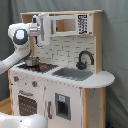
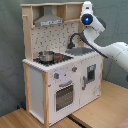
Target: Play with the kitchen
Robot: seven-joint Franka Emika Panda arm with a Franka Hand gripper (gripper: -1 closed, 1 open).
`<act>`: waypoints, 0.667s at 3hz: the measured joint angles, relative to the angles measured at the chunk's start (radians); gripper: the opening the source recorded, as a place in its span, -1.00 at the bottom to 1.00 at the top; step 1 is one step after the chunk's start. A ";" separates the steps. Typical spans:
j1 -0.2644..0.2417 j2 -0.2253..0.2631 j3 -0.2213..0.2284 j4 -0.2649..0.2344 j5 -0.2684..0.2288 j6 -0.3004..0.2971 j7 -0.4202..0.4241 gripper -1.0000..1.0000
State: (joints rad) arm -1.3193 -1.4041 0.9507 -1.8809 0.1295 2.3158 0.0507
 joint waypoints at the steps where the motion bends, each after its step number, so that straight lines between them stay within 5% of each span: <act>1: 0.011 0.000 0.013 0.000 0.072 0.006 0.000 1.00; 2: 0.015 0.000 0.014 0.001 0.133 0.085 -0.001 1.00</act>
